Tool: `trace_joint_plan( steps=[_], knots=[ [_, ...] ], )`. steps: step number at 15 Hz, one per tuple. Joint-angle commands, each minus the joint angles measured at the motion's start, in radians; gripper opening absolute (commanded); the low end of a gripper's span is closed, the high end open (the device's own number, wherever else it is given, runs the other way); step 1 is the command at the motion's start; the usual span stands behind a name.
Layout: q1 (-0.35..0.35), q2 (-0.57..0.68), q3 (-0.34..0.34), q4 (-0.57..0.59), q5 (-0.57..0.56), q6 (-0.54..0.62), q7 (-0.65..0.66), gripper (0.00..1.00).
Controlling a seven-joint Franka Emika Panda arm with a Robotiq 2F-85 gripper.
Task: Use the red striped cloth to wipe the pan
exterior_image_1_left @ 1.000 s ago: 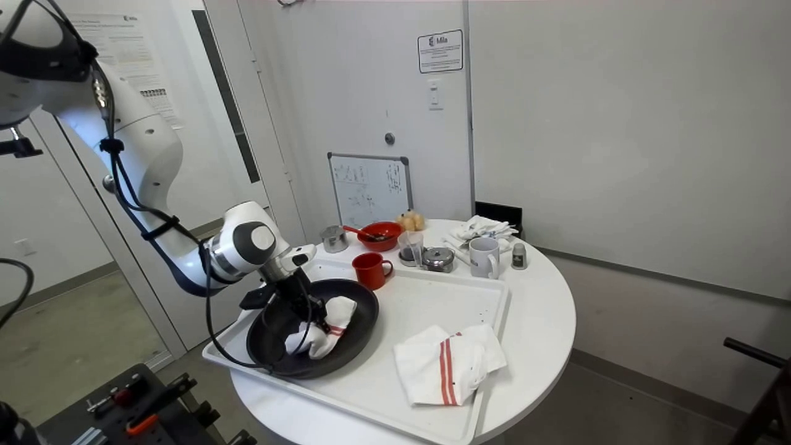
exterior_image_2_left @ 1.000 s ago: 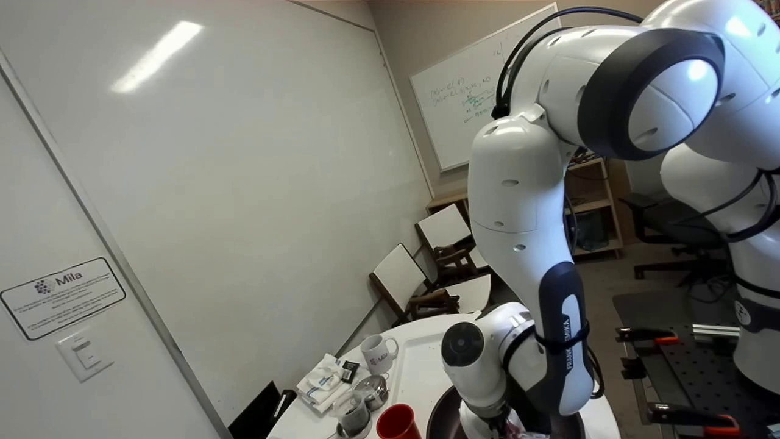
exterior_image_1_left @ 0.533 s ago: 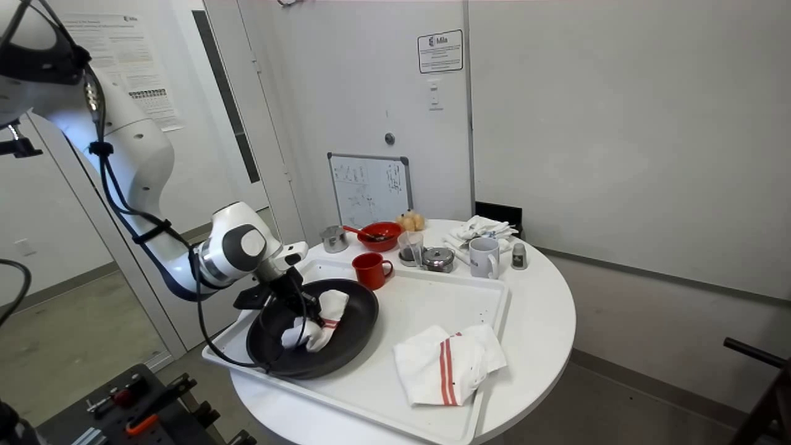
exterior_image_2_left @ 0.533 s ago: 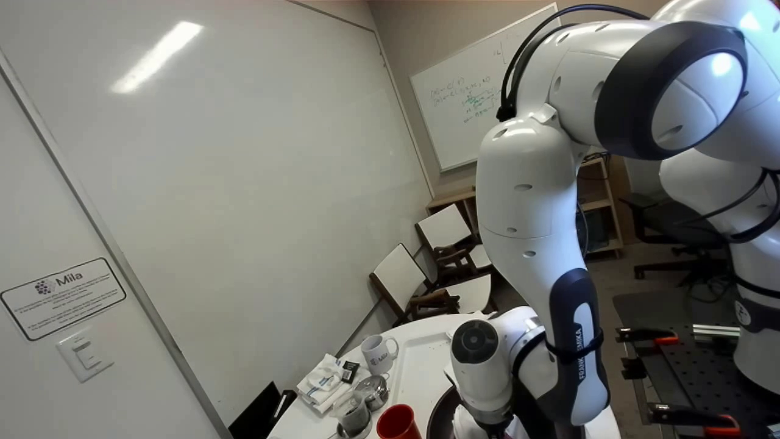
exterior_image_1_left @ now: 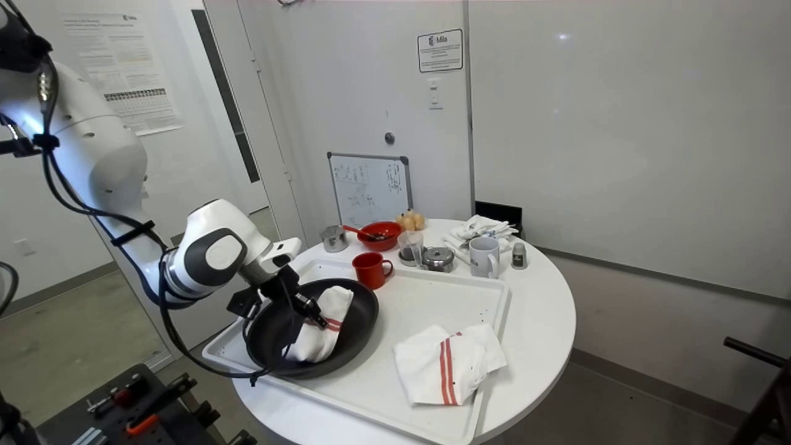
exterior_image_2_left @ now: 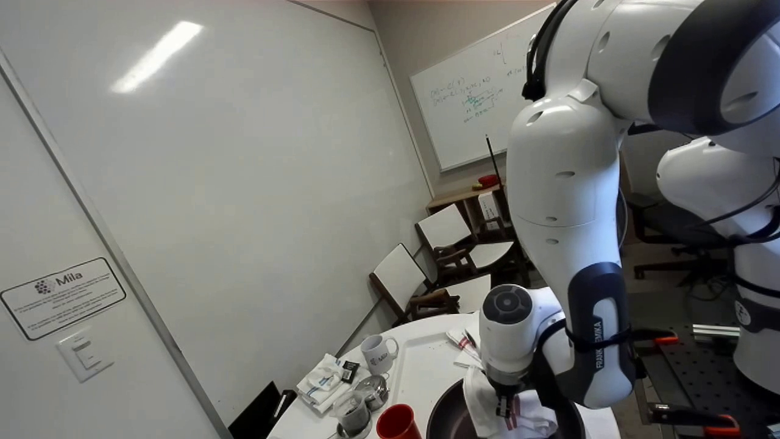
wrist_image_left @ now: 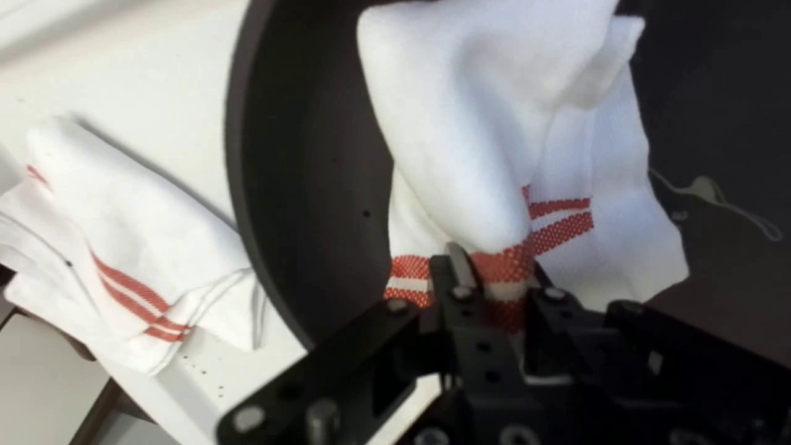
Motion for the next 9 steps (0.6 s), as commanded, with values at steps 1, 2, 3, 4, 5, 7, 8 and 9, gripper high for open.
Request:
trace_joint_plan(
  steps=[1,2,3,4,5,7,8,9],
  knots=[
    [0.125,-0.047,-0.102,-0.125,0.153,0.071,-0.076,0.04],
    [0.142,-0.054,-0.118,-0.149,0.188,0.093,-0.091,0.04],
    [0.158,-0.062,-0.136,-0.175,0.228,0.119,-0.100,0.04],
    [0.167,-0.073,-0.150,-0.200,0.267,0.145,-0.107,0.04],
    [0.161,-0.095,-0.156,-0.225,0.298,0.172,-0.117,0.04],
    [0.074,-0.099,-0.131,-0.181,0.336,0.188,-0.126,0.04],
    [0.053,-0.118,-0.132,-0.193,0.354,0.204,-0.132,0.04],
    [0.012,-0.142,-0.129,-0.191,0.358,0.213,-0.137,0.04]
  ],
)
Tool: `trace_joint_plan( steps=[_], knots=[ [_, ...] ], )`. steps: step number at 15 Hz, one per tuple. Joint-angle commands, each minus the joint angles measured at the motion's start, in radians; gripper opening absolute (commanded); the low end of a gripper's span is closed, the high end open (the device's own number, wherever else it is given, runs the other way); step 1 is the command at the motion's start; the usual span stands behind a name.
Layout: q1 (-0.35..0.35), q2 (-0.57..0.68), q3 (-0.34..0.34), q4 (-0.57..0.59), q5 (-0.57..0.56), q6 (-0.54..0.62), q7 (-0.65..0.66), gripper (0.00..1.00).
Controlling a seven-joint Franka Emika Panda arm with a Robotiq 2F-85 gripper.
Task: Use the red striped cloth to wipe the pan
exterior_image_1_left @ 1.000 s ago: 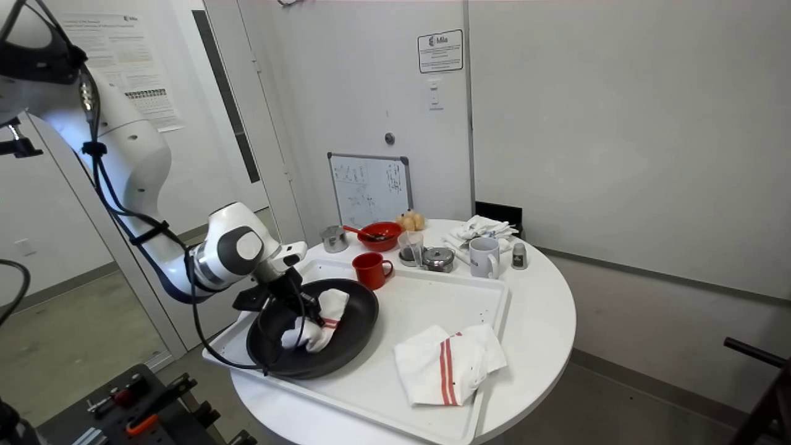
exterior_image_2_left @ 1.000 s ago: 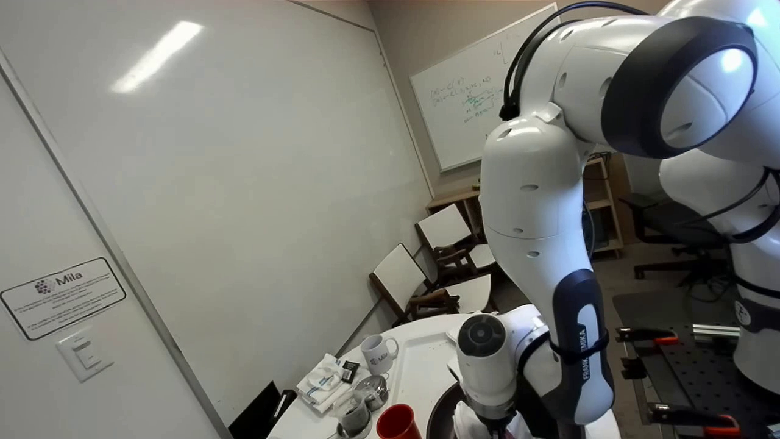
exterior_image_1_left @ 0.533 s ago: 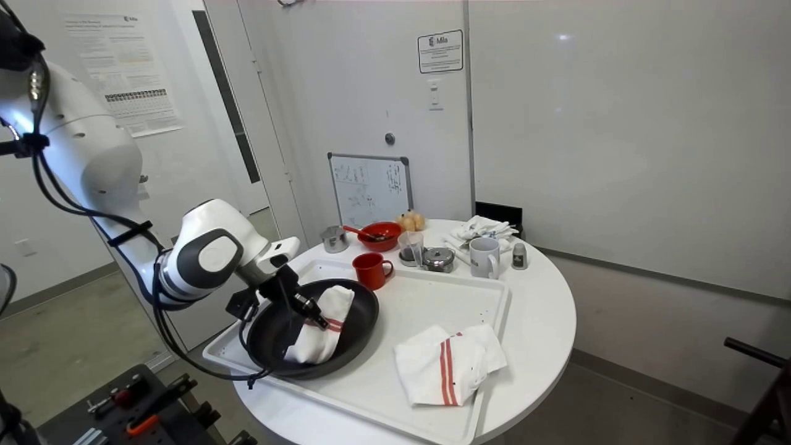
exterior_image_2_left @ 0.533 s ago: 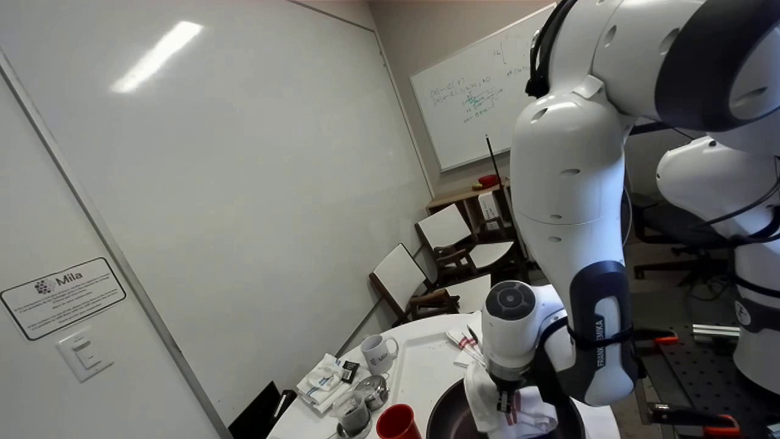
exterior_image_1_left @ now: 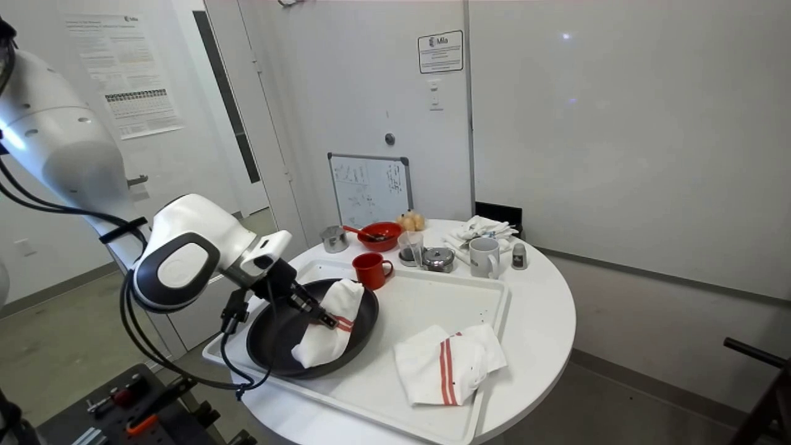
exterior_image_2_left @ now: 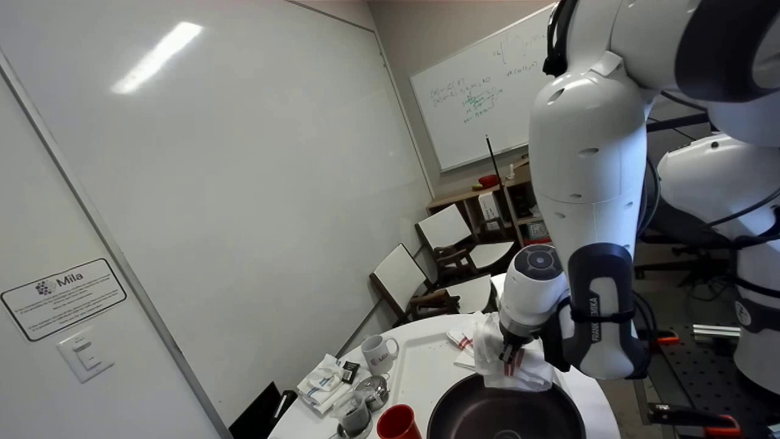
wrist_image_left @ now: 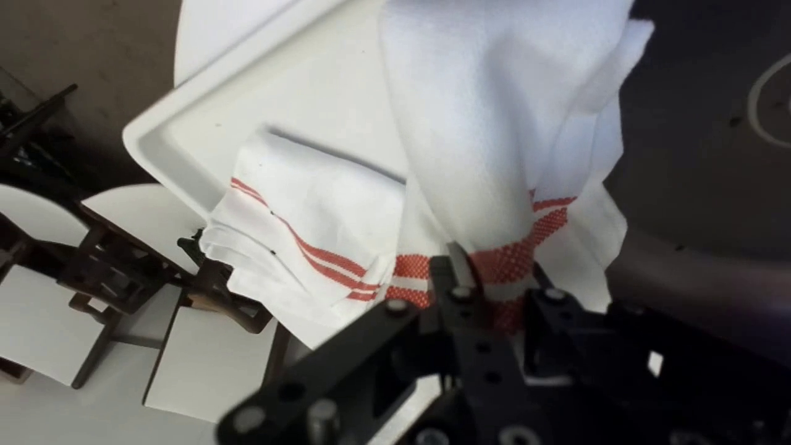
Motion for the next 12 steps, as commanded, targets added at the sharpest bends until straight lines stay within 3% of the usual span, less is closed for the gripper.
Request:
trace_joint_plan(
  steps=[1,3,5,7,9,12],
  knots=[
    [-0.143,-0.099,0.018,0.006,0.048,0.049,-0.063,0.04],
    [-0.120,-0.186,-0.059,-0.034,0.084,0.019,-0.103,0.04],
    [-0.235,-0.209,-0.047,0.013,0.067,0.017,-0.118,0.04],
    [-0.285,-0.296,-0.069,-0.016,0.050,0.017,-0.166,0.04],
    [-0.441,-0.377,-0.007,0.007,-0.033,0.009,-0.225,0.04],
    [-0.581,-0.513,0.019,-0.031,-0.236,-0.053,-0.258,0.04]
  ],
)
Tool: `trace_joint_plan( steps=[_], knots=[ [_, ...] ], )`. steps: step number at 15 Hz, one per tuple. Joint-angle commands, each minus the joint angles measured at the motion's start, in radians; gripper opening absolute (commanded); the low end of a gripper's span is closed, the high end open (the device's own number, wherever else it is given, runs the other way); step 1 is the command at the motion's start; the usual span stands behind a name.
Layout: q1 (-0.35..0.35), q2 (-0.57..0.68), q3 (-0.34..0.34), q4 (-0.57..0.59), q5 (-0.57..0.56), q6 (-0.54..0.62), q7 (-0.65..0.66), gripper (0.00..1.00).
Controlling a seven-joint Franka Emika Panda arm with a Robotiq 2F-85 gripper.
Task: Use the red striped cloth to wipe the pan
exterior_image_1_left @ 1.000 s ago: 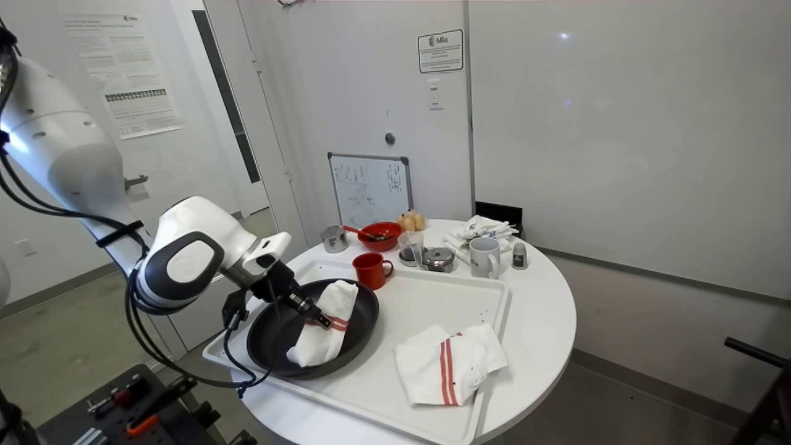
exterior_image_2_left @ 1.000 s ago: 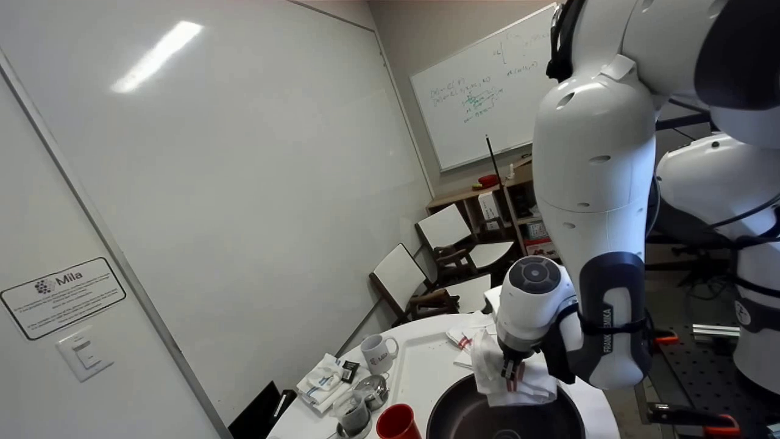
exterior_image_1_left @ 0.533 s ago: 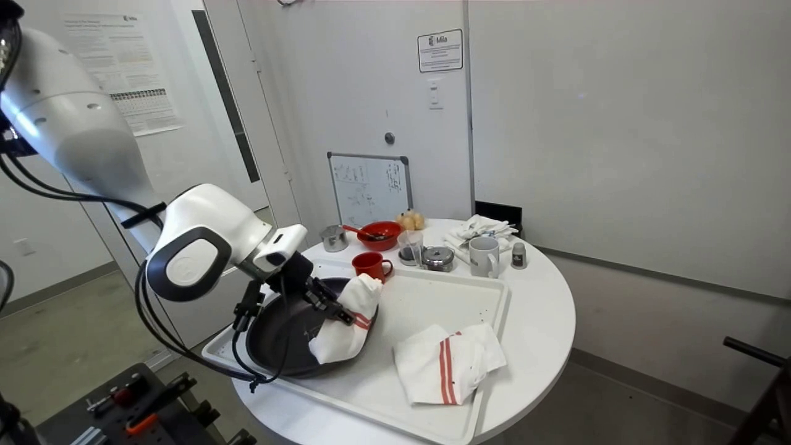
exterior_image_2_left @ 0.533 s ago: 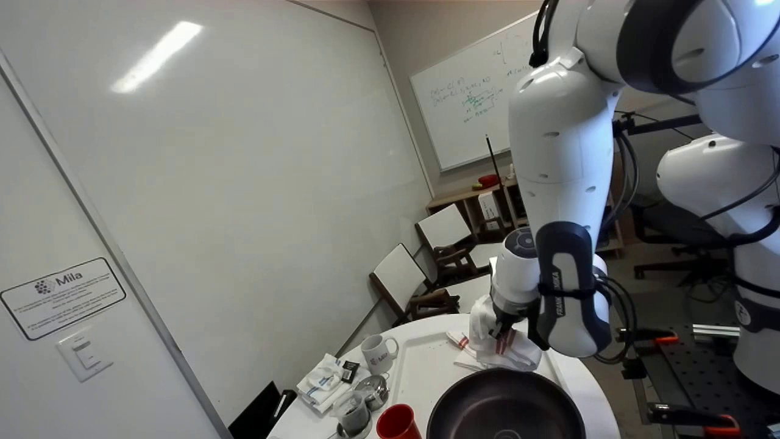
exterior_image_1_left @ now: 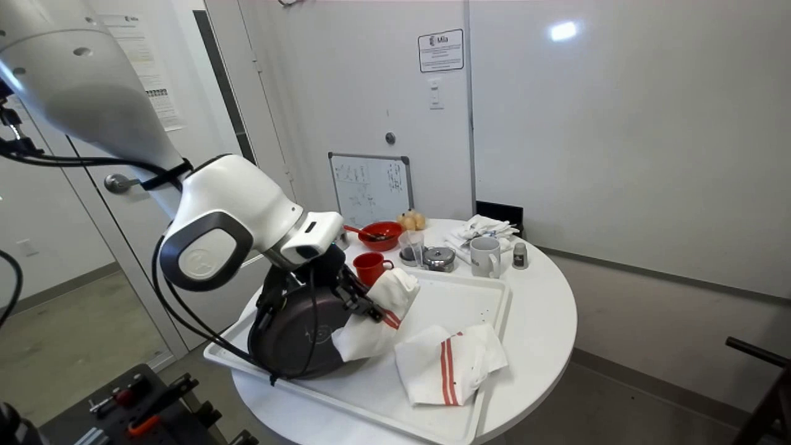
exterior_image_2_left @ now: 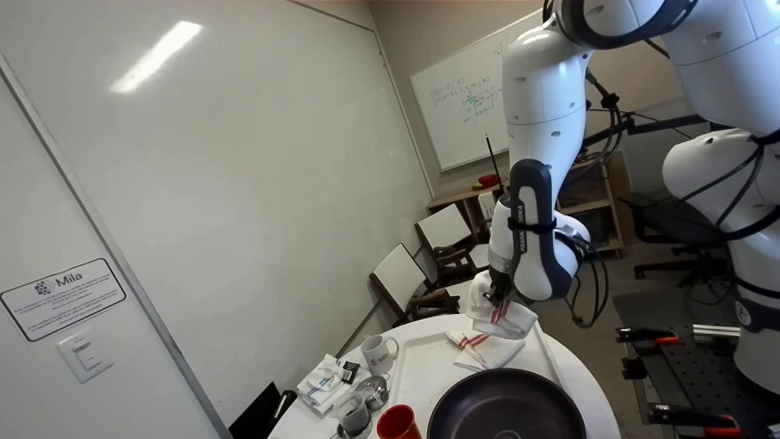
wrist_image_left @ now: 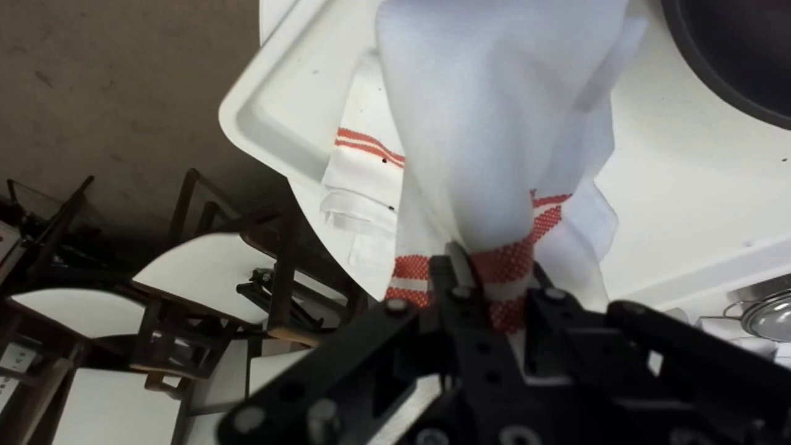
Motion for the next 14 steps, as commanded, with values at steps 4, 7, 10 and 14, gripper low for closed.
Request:
trace_joint_plan(
  steps=[4,7,10,14],
  knots=[
    [-0.334,-0.328,0.141,-0.041,-0.302,-0.271,-0.107,0.04],
    [-0.508,-0.377,0.305,-0.010,-0.289,-0.479,-0.158,0.04],
    [-0.385,-0.337,0.207,0.028,-0.142,-0.617,-0.282,0.04],
    [-0.390,-0.266,0.212,0.087,-0.033,-0.721,-0.369,0.04]
  ],
)
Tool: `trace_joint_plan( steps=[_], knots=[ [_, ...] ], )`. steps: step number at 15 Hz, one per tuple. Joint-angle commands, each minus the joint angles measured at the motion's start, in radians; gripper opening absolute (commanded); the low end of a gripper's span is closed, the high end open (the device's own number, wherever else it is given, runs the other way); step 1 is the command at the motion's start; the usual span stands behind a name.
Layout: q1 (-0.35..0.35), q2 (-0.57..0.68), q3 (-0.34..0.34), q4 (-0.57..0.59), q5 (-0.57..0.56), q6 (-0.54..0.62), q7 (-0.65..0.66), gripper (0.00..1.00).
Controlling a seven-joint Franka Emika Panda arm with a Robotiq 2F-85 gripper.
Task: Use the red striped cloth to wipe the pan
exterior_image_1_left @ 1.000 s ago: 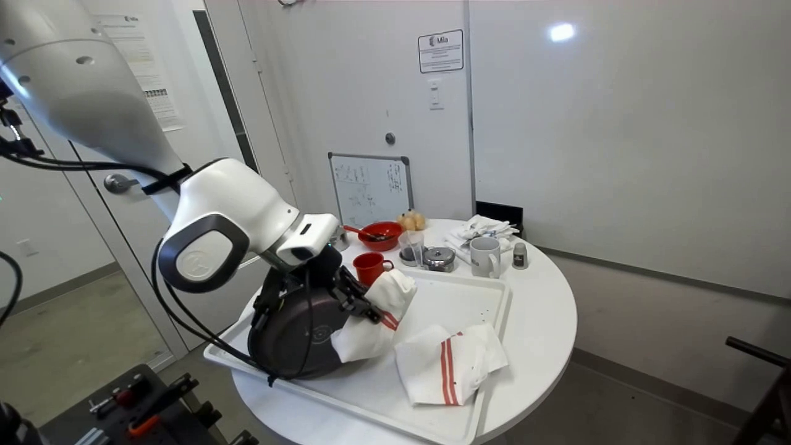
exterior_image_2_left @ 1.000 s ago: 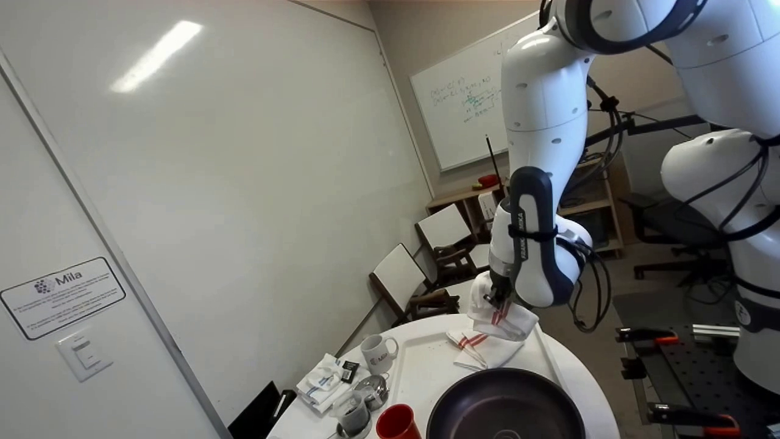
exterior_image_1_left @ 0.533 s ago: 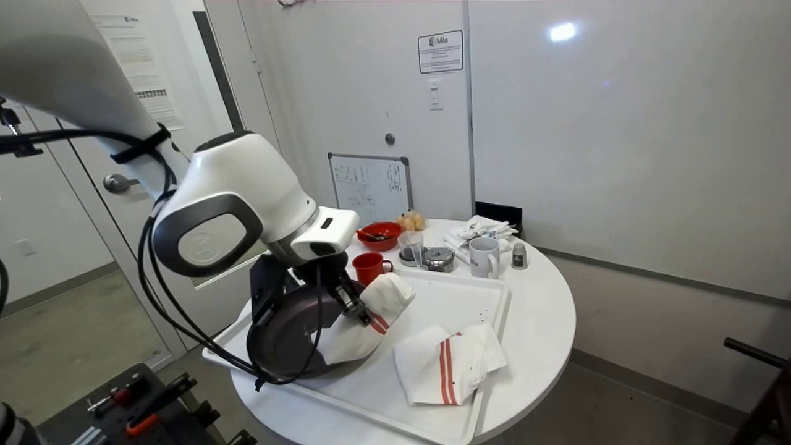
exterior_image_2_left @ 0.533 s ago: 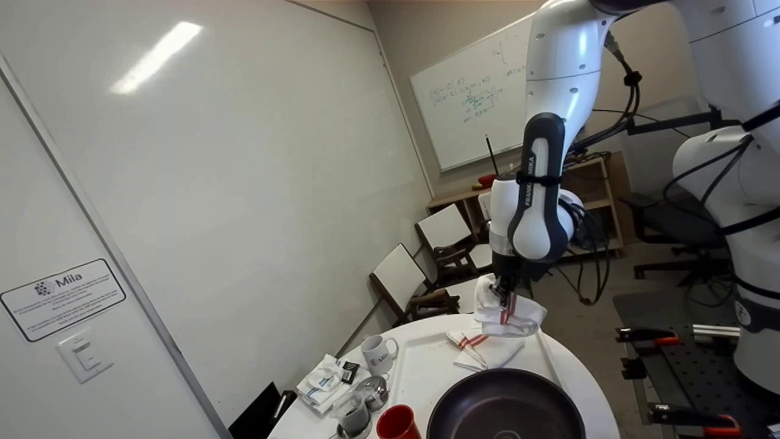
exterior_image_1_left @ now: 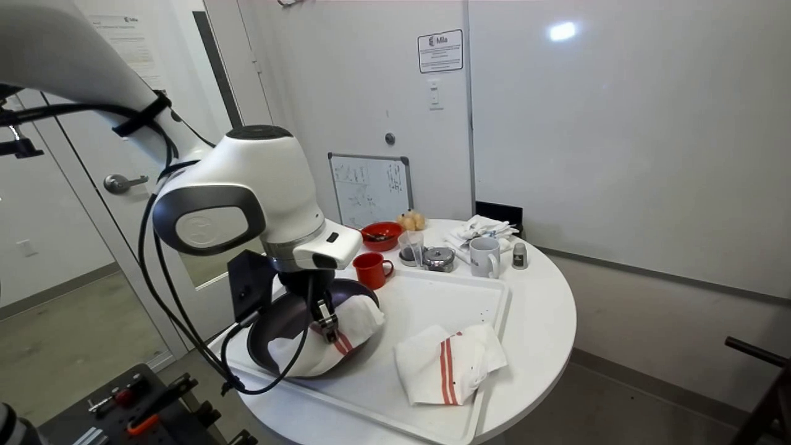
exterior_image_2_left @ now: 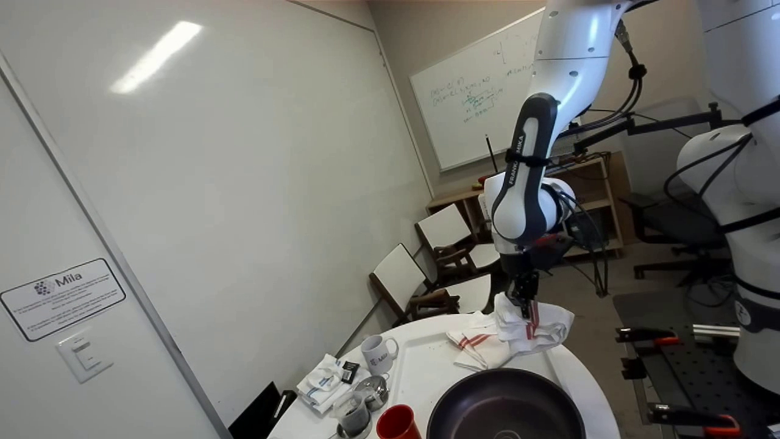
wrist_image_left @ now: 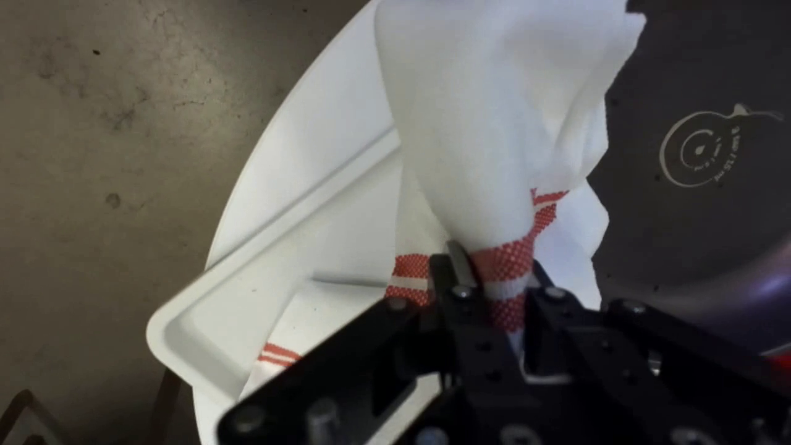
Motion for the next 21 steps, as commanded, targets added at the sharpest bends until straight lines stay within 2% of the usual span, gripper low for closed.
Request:
trace_joint_plan(
  steps=[1,7,8,12,16,21],
  knots=[
    [0.001,0.077,0.004,0.073,0.091,-0.092,-0.078,0.04],
    [-0.021,0.186,0.026,0.175,0.169,-0.180,-0.130,0.04],
    [-0.197,0.181,0.192,0.188,0.119,-0.189,-0.092,0.04],
    [-0.377,0.252,0.365,0.276,0.126,-0.218,-0.091,0.04],
    [-0.480,0.308,0.444,0.330,0.103,-0.212,-0.061,0.04],
    [-0.534,0.367,0.484,0.389,0.082,-0.213,-0.039,0.04]
  ],
)
